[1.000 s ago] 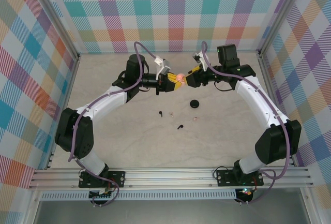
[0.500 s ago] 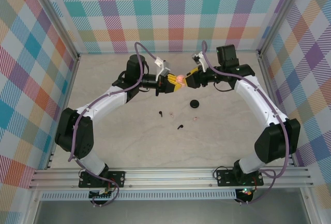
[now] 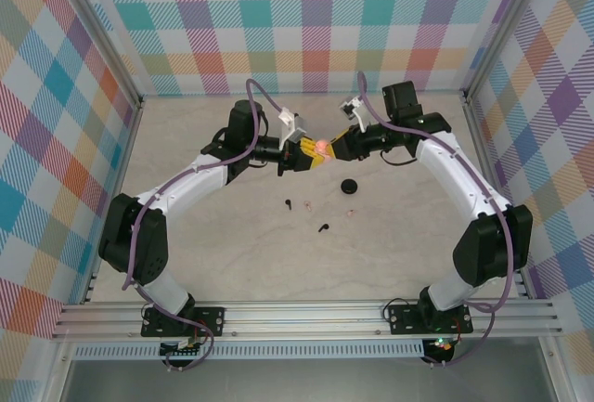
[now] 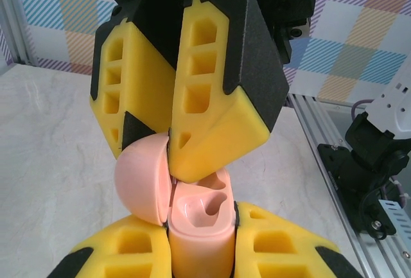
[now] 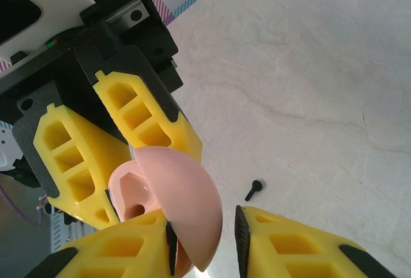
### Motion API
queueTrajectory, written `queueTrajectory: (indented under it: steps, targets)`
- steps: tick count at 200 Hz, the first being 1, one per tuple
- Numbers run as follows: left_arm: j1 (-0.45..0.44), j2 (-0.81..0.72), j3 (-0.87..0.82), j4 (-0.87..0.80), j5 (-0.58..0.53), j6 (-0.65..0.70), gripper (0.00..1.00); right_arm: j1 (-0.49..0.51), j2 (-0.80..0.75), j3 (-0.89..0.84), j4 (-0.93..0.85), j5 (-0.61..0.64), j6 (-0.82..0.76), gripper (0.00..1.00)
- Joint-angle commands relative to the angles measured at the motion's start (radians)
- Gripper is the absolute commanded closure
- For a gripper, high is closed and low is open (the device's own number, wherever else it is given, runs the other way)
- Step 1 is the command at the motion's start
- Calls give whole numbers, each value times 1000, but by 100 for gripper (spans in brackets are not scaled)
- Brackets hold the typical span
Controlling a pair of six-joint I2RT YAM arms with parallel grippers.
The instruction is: Insert wireless bluetooth earbuds into charging case
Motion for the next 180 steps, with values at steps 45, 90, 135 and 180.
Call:
queueTrajectory:
  steps: [45,90,135,180]
  targets:
    - [-43,-79,-24,122,46,-1,82,1,53,57,-10,74,10,63]
    - [-40,-50,-40,179,-38,-82,82,1,2,24,41,95,20,45]
    - [-27,-18,-71,249,-98,-167,83,-11,-79,-36,104,127,44,40]
    - [-24,-9,-126,334,-123,-229,82,-23,-143,-93,128,188,69,38]
